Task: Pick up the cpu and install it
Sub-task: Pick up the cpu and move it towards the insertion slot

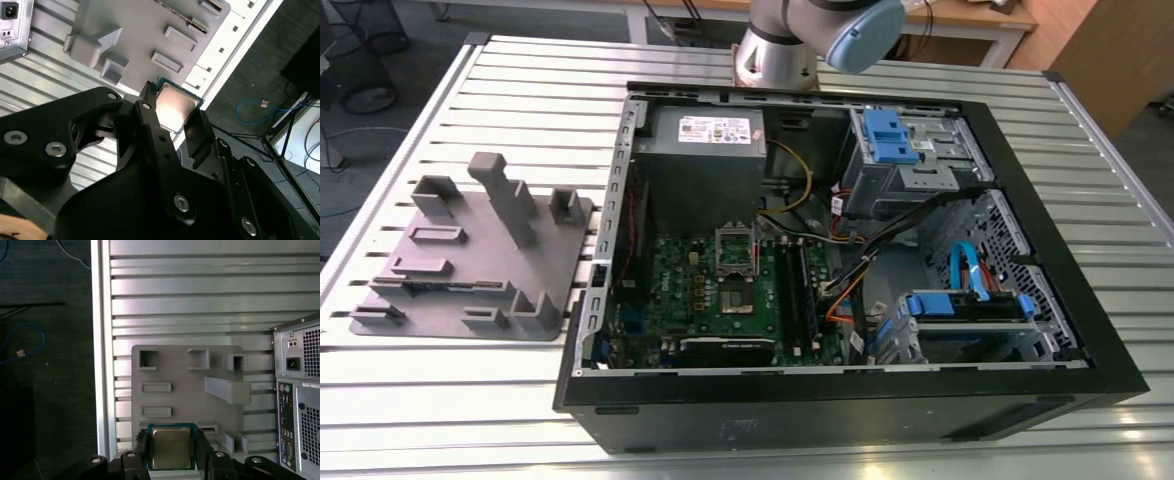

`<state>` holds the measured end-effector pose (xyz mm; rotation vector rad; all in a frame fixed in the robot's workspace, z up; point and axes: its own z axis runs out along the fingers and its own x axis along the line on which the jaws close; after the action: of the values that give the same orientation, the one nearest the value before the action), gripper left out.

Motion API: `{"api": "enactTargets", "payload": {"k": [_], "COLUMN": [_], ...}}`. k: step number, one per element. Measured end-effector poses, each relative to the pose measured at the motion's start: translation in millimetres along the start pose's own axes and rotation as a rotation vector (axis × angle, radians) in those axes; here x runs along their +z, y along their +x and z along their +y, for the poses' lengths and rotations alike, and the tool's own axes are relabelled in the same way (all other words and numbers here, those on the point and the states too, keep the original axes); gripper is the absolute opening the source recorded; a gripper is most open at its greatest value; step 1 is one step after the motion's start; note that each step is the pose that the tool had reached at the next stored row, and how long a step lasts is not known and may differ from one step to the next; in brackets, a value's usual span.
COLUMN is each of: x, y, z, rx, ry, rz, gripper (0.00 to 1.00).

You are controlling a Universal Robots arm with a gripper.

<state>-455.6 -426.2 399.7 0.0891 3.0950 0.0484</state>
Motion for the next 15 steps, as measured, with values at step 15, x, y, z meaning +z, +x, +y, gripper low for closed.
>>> {"api": "enactTargets", "payload": {"k": [15], "x": [1.2], "y": [-13.6], "z": [0.7], "rx": [0.000], "ry": [0.0000], "rz": [0.0001], "gripper": [0.47]}}
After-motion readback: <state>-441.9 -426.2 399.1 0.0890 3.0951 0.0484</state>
